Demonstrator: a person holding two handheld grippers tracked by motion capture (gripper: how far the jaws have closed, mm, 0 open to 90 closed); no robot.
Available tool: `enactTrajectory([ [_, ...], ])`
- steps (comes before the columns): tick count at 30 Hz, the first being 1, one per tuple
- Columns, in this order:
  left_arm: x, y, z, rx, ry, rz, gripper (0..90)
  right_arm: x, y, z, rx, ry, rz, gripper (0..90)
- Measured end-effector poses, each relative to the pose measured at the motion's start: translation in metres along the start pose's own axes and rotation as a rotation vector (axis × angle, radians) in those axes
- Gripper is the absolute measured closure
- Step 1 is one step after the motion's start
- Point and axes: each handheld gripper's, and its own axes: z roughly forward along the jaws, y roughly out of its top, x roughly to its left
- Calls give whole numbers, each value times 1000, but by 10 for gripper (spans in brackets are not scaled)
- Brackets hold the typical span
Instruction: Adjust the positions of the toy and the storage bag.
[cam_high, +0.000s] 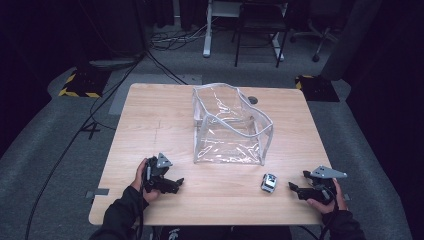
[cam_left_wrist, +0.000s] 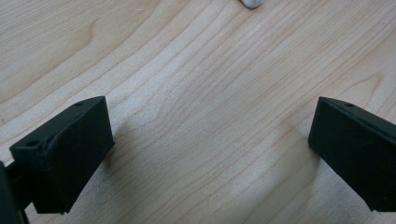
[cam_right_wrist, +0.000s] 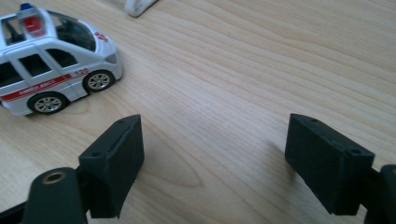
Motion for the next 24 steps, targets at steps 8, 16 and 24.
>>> enactTrajectory([
  [8, -1, 0, 0, -5, 0, 5, 1, 10, -2, -3, 5, 59, -47, 198],
  [16, -12, 7, 6, 2, -31, 46, 3, 35, 0, -1, 12, 122, -117, 171],
  [24, -28, 20, 17, 3, -78, 103, 4, 61, 7, 6, 18, 171, -148, 171],
])
